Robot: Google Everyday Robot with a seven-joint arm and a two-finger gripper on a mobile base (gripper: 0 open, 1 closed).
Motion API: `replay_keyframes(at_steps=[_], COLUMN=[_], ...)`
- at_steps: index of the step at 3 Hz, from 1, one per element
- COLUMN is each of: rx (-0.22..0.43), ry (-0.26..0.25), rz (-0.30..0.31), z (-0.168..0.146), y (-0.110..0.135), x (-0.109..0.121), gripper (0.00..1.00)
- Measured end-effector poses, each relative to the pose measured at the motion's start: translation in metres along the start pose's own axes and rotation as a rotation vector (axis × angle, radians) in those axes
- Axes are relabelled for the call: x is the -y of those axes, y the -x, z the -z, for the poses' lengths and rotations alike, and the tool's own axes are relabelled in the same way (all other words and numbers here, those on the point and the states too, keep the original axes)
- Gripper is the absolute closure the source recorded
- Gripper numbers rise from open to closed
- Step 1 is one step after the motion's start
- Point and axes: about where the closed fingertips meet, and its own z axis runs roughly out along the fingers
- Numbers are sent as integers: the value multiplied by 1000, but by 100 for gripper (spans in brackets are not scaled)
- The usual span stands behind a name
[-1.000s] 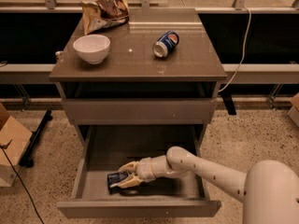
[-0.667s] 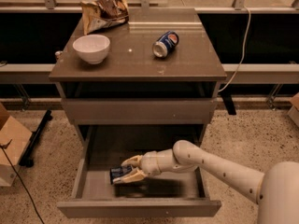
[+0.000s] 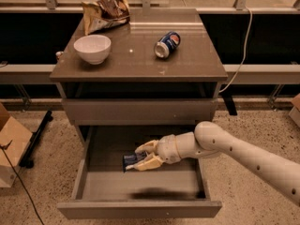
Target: Pick rxbar blueberry from middle drawer and place on counter
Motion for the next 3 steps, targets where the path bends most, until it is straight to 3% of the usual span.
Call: replay_keyframes(at_steps=[1,2,3], rx=[-87,-149,-203], ry=[-44,-70,-121], rz=[46,113,215], z=[70,111,157], y=[87,162,262], x=[5,16,36], gripper=[100,100,100])
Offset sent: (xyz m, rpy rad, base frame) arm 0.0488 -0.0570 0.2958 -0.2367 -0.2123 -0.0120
